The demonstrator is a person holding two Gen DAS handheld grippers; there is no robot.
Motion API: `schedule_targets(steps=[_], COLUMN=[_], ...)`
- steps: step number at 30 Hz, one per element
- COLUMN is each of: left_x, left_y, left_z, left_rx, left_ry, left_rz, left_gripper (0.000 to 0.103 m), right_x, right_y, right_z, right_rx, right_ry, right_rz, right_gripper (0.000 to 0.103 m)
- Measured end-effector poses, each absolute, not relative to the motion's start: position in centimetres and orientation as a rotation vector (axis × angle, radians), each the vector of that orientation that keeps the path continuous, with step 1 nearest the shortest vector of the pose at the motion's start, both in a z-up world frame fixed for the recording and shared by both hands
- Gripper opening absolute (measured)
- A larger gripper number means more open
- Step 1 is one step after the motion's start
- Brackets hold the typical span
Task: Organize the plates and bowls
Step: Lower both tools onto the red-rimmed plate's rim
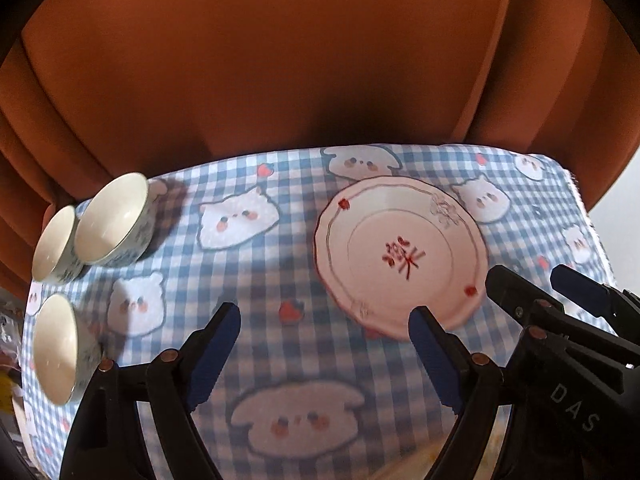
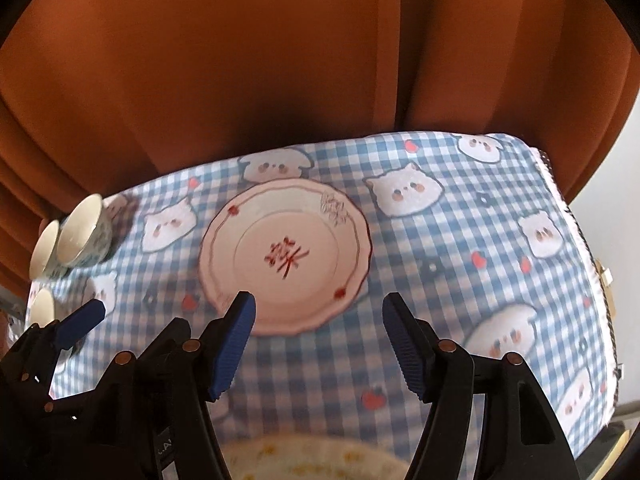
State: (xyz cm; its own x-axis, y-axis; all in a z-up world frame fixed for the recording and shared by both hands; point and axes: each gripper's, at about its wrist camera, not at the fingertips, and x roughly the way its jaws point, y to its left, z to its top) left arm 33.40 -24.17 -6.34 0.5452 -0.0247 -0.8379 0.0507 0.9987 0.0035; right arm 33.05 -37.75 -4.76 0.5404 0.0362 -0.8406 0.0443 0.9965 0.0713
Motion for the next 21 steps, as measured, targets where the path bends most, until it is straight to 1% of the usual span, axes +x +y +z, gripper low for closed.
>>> schedule_targets(steps=[7, 12, 21], left_x=[37.4, 39.8, 42.3], left_y=[-25.7, -25.9, -26.5], left_z=[-9.1, -10.7, -13.3], left_rx=[0.054, 0.020, -0.012], left_ry=[1.007, 1.028, 1.063], left_rz=[-0.025, -0.028, -0.046], left_gripper=[0.087, 0.087, 0.084], right_x=[37.6, 40.1, 43.1], right_y=[-39.4, -40.1, -40.8], right_z=[-8.2, -9.9, -12.6], right_rx=[0.107, 0.131, 0.135], right_ry=[1.027, 1.039, 1.049], right_rz=[0.005, 0.013, 0.014], right_gripper=[0.069, 0.069, 0.069])
